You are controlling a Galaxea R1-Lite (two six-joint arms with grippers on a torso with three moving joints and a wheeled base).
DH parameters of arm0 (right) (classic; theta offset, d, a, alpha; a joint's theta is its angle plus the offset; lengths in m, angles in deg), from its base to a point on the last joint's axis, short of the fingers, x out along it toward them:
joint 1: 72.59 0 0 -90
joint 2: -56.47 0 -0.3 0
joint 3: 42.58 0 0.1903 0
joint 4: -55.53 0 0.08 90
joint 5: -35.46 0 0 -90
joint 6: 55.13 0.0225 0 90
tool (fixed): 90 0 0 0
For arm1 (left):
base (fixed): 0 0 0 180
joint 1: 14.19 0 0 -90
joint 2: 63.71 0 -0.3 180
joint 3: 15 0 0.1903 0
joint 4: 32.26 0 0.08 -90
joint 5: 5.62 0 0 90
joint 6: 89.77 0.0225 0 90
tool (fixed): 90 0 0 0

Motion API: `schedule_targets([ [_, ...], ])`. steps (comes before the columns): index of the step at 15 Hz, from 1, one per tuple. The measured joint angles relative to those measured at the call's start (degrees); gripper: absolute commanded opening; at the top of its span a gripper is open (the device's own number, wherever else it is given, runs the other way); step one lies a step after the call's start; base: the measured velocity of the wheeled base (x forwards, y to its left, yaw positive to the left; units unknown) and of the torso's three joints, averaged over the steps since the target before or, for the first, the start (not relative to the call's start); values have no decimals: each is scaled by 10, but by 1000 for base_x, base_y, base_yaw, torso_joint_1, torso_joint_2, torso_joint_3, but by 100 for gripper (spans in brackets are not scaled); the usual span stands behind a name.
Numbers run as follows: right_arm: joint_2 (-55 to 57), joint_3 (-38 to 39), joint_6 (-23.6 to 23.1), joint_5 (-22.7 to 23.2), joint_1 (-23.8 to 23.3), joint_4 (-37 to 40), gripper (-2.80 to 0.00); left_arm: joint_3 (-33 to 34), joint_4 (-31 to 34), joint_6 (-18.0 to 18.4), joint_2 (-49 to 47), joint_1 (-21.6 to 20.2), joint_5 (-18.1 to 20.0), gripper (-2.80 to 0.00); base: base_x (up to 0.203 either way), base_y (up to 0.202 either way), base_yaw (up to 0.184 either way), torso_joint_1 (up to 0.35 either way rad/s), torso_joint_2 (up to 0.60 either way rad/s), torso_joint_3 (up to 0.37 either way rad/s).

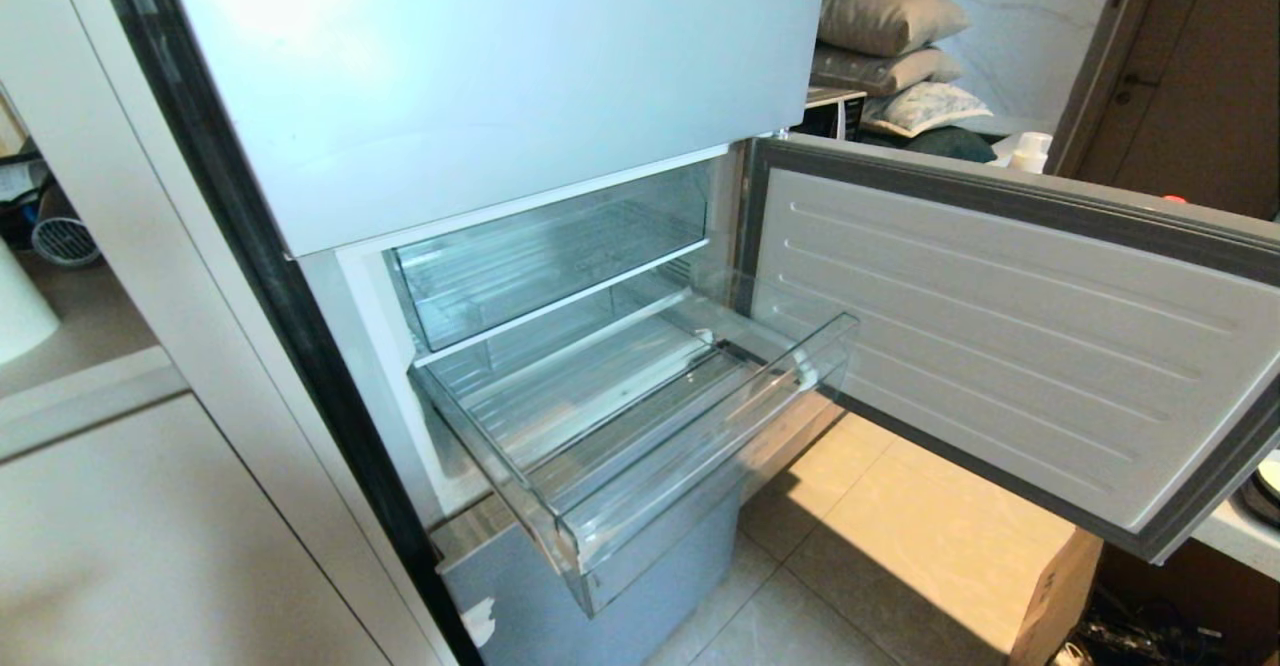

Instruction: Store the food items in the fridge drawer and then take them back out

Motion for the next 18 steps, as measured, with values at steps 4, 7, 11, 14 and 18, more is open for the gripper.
schedule_targets([
  [4, 0, -1, 20, -3, 0, 1, -280, 0, 0, 0, 0, 0, 0, -280, 0, 0, 0, 0, 0, 0],
  [7, 28, -49, 38, -20, -1, 6, -280, 0, 0, 0, 0, 0, 0, -280, 0, 0, 0, 0, 0, 0],
  [11, 184, -127, 86, -52, -48, -22, -280, 0, 0, 0, 0, 0, 0, -280, 0, 0, 0, 0, 0, 0],
  [14, 345, -149, 93, -34, -166, -94, -280, 0, 0, 0, 0, 0, 0, -280, 0, 0, 0, 0, 0, 0],
  [18, 518, -180, 82, 59, -346, -168, -280, 0, 0, 0, 0, 0, 0, -280, 0, 0, 0, 0, 0, 0],
])
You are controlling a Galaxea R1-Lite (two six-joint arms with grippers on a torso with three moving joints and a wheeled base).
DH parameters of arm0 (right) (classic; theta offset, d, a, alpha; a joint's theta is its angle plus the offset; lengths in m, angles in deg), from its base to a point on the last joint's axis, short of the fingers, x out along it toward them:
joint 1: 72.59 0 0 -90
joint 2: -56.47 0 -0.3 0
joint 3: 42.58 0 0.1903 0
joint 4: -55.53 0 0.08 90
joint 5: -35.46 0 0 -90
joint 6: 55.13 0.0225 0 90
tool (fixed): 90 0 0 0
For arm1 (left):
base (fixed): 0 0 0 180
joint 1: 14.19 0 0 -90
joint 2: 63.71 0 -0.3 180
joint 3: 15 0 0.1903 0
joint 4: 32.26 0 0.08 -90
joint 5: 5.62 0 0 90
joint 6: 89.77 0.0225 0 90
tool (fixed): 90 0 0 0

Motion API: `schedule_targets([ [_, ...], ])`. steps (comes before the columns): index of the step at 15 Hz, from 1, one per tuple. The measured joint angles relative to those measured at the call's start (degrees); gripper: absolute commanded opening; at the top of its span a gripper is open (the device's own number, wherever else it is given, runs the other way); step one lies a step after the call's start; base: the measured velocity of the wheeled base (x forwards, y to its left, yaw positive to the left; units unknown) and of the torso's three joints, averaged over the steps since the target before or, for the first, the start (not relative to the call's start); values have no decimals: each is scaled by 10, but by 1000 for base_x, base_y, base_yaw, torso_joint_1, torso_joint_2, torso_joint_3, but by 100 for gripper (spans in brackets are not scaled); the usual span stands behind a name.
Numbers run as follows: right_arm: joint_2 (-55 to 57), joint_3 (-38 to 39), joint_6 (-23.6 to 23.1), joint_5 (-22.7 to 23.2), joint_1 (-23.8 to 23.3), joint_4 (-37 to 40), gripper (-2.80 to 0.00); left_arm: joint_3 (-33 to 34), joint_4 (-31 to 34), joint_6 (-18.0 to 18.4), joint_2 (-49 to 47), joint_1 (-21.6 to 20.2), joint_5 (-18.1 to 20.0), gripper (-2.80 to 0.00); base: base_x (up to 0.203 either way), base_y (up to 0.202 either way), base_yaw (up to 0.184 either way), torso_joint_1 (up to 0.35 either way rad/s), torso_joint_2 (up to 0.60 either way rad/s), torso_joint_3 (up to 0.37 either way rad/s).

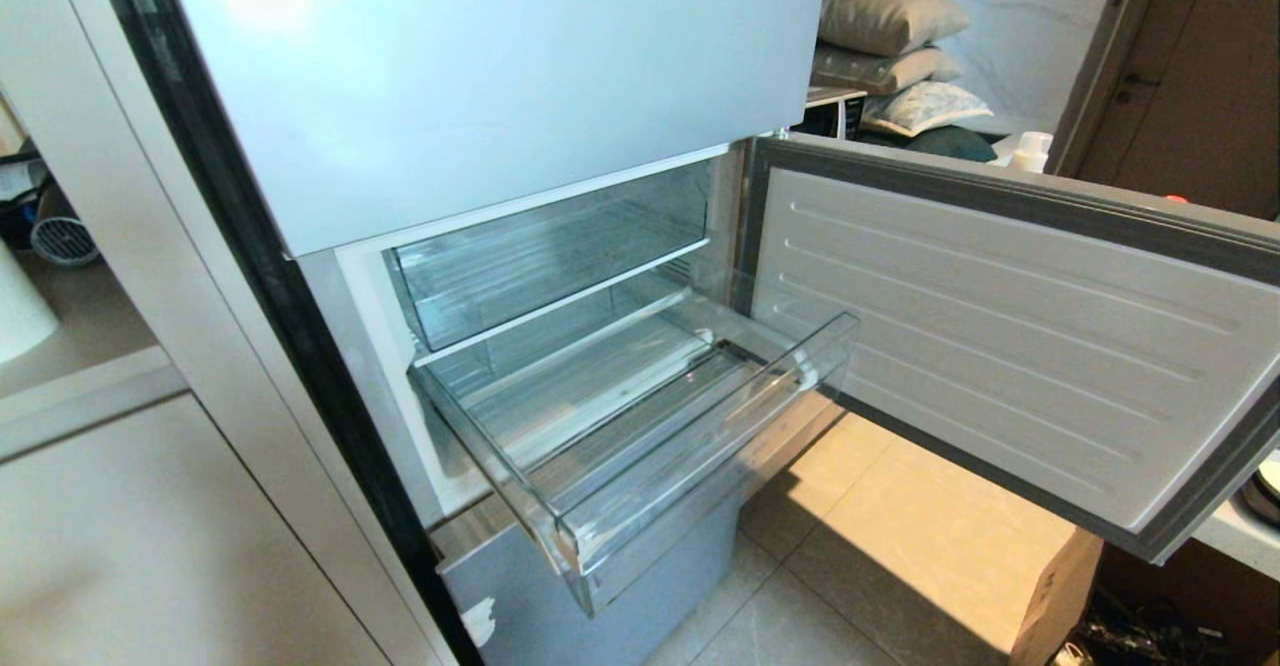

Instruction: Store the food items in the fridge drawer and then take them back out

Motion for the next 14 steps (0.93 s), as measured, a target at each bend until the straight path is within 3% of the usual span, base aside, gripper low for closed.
schedule_targets([
  [3, 101, -15, -2, 35, -52, -50, -280, 0, 0, 0, 0, 0, 0, -280, 0, 0, 0, 0, 0, 0],
  [8, 259, -51, -7, 38, -83, -135, -280, 0, 0, 0, 0, 0, 0, -280, 0, 0, 0, 0, 0, 0],
  [14, 402, -150, -12, 40, -157, -143, -280, 0, 0, 0, 0, 0, 0, -280, 0, 0, 0, 0, 0, 0],
])
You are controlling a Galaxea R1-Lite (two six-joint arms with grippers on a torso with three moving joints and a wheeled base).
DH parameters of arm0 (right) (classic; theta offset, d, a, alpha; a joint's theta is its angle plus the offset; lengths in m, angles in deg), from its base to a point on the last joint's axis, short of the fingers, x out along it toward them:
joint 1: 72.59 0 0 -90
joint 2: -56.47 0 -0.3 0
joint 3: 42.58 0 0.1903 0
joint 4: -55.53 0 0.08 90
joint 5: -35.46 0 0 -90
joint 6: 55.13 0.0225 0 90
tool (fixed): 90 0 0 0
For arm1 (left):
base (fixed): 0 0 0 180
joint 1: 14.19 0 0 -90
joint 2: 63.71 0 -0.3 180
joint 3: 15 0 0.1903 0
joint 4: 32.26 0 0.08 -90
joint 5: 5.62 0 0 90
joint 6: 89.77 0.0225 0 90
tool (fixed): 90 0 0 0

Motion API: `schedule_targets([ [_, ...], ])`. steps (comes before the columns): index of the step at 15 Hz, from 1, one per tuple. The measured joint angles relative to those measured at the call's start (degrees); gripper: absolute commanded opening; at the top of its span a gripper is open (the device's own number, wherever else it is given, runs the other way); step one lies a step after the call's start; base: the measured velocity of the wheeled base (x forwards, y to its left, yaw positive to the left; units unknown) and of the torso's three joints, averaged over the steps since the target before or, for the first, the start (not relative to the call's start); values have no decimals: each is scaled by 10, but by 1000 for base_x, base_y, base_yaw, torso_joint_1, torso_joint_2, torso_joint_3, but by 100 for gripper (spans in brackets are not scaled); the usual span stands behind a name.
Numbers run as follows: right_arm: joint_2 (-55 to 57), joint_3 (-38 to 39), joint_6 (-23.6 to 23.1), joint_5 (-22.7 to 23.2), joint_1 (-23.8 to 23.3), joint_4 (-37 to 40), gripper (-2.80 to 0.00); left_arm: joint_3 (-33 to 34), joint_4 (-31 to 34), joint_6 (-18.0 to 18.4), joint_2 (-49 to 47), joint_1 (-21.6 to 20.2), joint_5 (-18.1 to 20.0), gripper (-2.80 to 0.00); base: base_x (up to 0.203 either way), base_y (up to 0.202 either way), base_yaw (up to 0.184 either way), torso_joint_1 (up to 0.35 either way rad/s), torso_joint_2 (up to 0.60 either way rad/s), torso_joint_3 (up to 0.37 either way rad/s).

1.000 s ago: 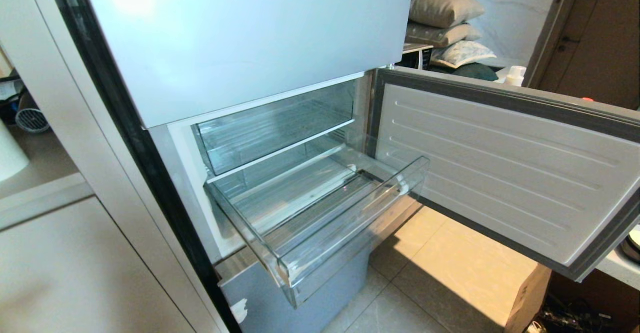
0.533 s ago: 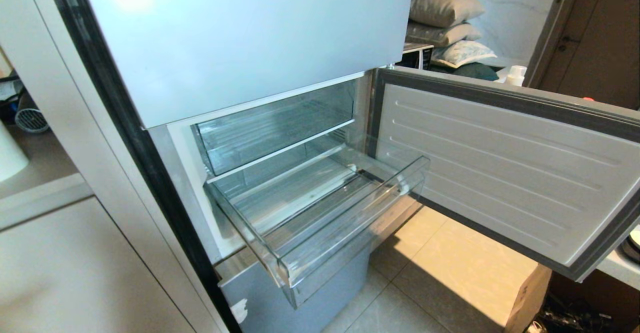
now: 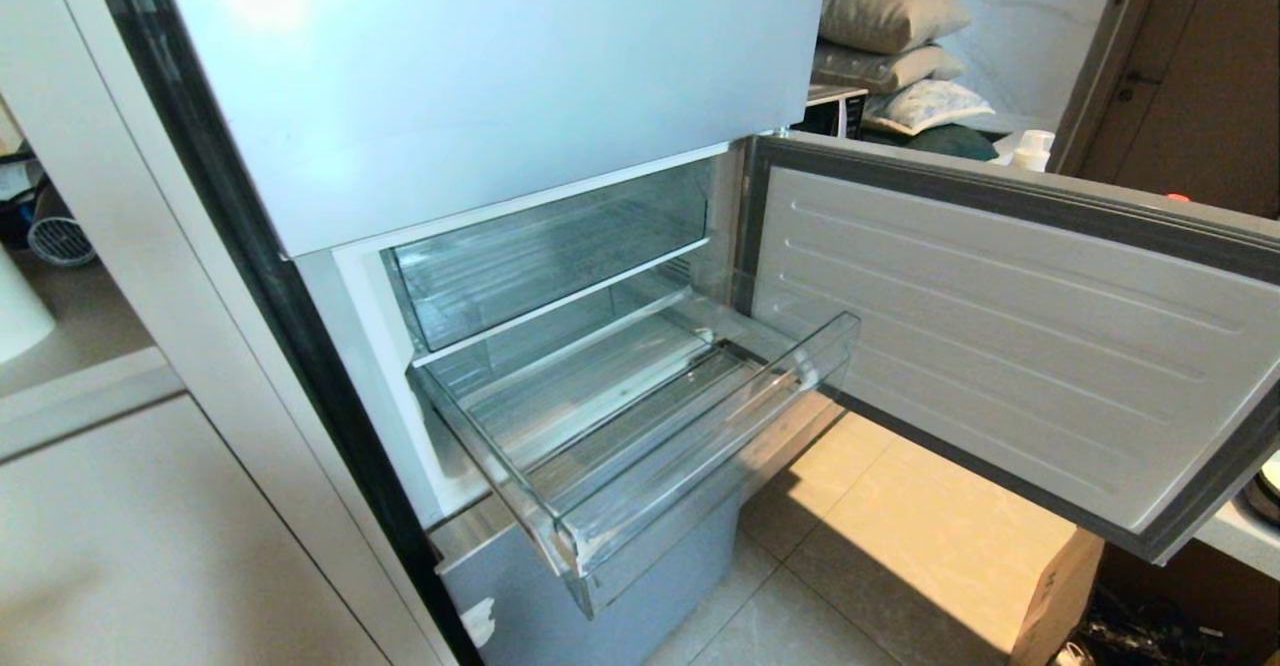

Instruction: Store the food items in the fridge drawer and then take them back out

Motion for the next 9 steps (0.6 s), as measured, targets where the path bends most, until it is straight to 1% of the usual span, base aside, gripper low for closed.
schedule_targets([
  [7, 121, -92, 0, 3, -34, 0, -280, 0, 0, 0, 0, 0, 0, -280, 0, 0, 0, 0, 0, 0],
  [9, 159, -128, 0, 4, -43, 0, -280, 0, 0, 0, 0, 0, 0, -280, 0, 0, 0, 0, 0, 0],
])
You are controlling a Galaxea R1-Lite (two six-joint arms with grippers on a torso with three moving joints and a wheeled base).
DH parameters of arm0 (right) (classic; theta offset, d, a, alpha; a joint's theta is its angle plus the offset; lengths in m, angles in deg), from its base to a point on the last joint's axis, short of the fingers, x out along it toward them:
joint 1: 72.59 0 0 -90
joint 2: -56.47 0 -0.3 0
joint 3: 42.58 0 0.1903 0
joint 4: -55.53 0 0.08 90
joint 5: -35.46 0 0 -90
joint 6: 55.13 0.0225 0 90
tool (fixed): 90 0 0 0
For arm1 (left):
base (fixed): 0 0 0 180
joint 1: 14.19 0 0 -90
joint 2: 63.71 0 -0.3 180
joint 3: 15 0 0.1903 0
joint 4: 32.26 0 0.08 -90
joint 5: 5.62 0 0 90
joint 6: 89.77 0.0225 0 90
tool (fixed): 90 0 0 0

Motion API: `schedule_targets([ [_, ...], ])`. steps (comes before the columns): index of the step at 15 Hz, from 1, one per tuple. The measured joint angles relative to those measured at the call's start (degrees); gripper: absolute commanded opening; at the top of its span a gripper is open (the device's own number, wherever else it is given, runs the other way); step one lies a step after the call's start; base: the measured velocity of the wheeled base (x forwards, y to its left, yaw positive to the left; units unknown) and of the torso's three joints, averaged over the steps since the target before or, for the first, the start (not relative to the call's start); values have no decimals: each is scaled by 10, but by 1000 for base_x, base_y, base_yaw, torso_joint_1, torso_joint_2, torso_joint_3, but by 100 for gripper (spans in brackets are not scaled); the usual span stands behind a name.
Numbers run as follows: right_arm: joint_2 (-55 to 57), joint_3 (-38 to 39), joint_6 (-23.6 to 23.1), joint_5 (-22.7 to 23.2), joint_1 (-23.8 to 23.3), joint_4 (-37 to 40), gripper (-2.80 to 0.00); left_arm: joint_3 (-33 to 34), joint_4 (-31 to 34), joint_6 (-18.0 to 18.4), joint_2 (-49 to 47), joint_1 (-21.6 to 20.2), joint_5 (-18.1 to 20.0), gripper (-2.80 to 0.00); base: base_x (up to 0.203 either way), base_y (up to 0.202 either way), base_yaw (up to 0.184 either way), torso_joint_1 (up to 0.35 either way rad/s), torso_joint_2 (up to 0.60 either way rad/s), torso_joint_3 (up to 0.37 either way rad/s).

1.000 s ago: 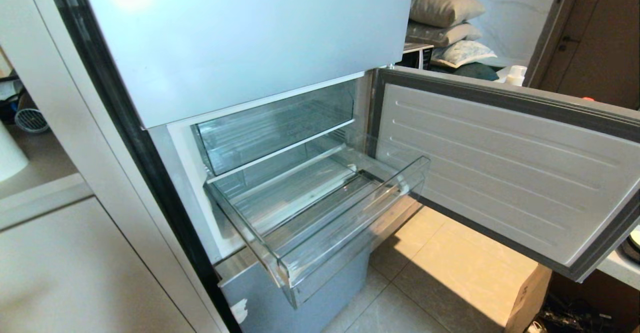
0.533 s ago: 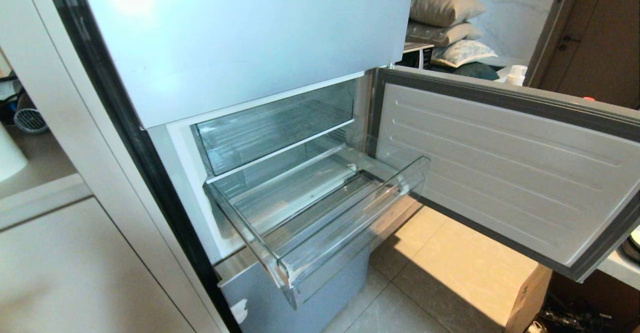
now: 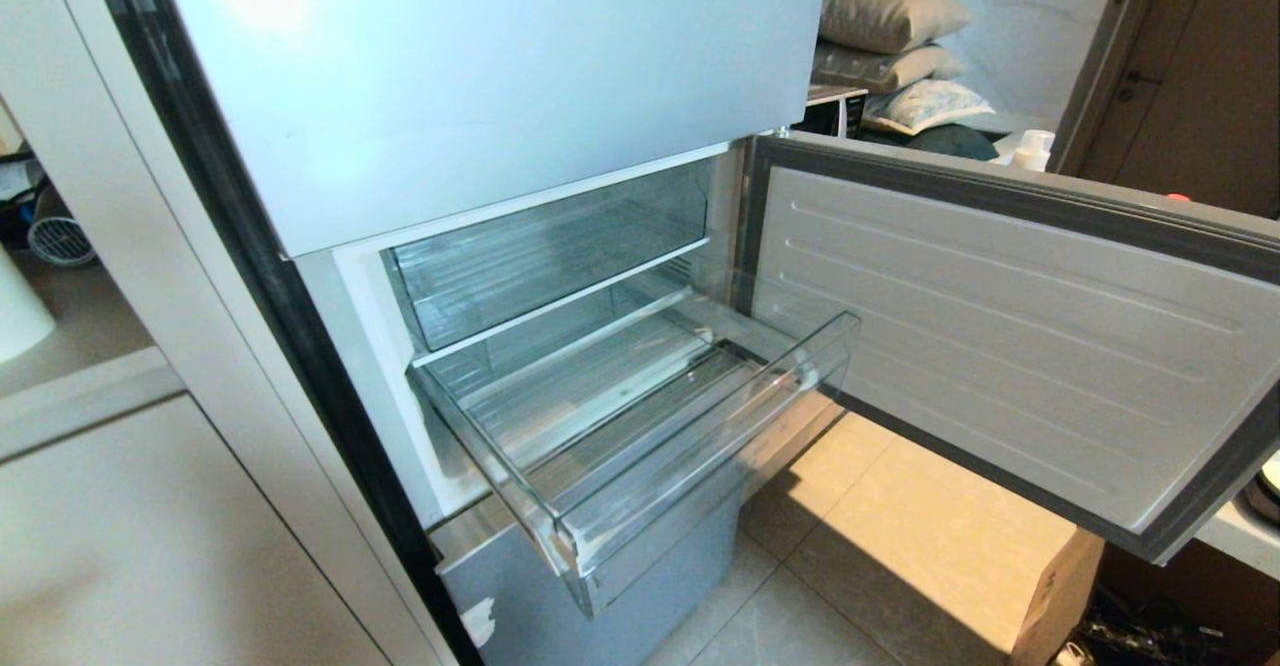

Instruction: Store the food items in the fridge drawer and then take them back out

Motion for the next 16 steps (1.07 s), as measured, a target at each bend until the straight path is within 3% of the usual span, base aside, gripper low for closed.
schedule_targets([
  [3, 60, -59, 2, 8, -4, -2, -280, 0, 0, 0, 0, 0, 0, -280, 0, 0, 0, 0, 0, 0],
  [8, 138, -141, 23, 62, -2, -3, -280, 0, 0, 0, 0, 0, 0, -280, 0, 0, 0, 0, 0, 0],
  [11, 165, -168, 25, 87, 4, -1, -280, 0, 0, 0, 0, 0, 0, -280, 0, 0, 0, 0, 0, 0],
  [16, 186, -178, 24, 89, 20, 0, -280, 0, 0, 0, 0, 0, 0, -280, 0, 0, 0, 0, 0, 0],
])
